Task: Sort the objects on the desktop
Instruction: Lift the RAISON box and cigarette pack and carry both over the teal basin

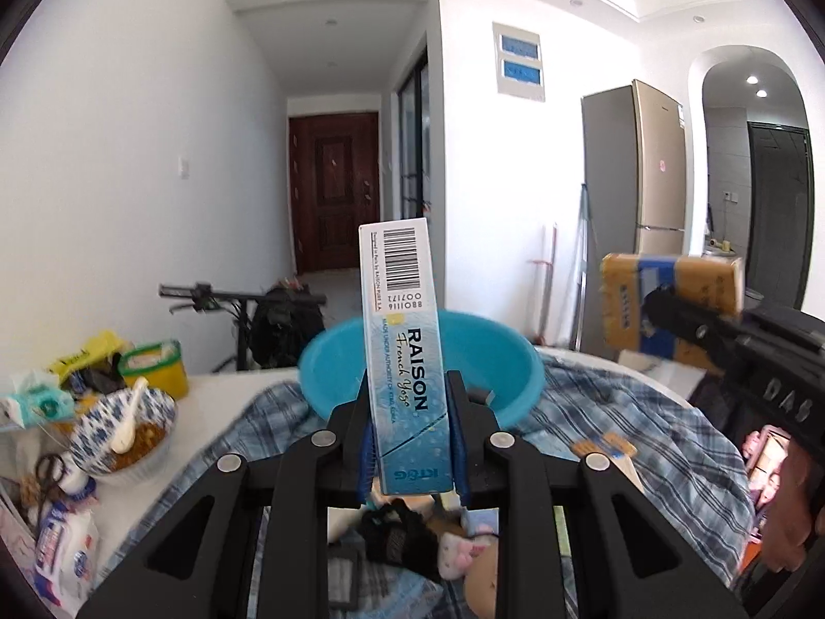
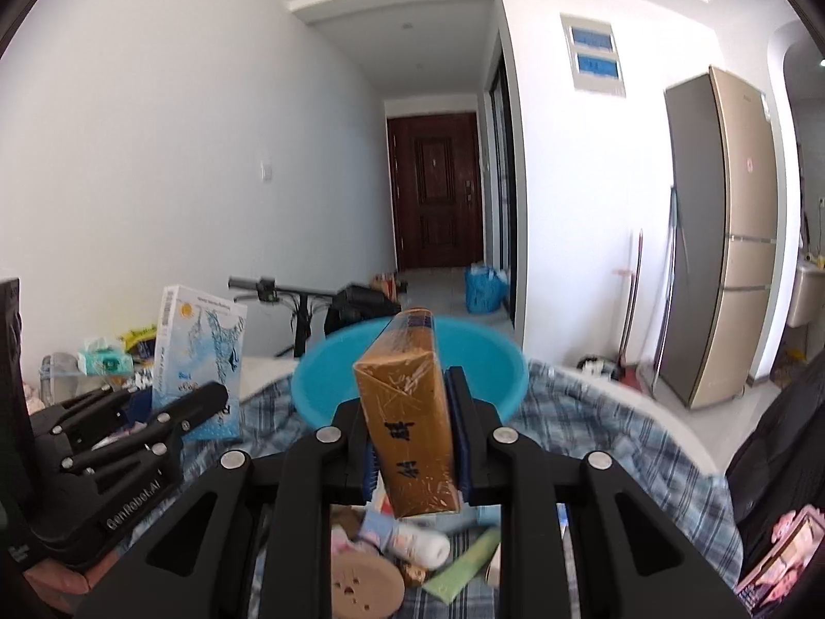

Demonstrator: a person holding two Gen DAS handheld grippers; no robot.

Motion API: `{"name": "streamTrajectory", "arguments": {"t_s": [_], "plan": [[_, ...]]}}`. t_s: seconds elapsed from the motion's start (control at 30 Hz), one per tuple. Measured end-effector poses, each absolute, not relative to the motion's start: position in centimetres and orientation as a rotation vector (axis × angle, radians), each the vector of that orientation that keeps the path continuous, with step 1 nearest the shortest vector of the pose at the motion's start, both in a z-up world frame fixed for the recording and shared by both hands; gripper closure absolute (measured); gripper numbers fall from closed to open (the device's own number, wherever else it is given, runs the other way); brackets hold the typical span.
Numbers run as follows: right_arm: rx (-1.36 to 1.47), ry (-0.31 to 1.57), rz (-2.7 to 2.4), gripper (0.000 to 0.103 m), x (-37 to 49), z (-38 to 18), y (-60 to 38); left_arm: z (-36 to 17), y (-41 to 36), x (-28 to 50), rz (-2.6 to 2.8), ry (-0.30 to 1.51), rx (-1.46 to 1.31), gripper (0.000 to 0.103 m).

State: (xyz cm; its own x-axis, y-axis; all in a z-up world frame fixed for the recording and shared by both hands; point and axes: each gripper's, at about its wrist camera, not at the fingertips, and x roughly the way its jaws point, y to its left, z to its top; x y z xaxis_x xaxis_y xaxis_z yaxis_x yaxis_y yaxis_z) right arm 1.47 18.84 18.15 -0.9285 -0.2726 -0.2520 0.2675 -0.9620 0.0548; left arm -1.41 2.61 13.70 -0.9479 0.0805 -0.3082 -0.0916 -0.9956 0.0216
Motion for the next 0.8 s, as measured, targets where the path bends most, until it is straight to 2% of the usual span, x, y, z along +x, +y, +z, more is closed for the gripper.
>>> {"name": "streamTrajectory", "arguments": {"t_s": [0.63, 0.8], "plan": [[0.051, -0.054, -2.807, 0.082, 1.4, 25.6, 16.6, 23.2, 2.2, -0.1, 3.057, 0.097, -0.090, 0.078], [-0.004, -0.051, -2.809, 0.082, 1.1, 26.4, 16.4, 24.5, 2.5, -1.1, 3.029, 0.047, -0.049, 0.078]]}}
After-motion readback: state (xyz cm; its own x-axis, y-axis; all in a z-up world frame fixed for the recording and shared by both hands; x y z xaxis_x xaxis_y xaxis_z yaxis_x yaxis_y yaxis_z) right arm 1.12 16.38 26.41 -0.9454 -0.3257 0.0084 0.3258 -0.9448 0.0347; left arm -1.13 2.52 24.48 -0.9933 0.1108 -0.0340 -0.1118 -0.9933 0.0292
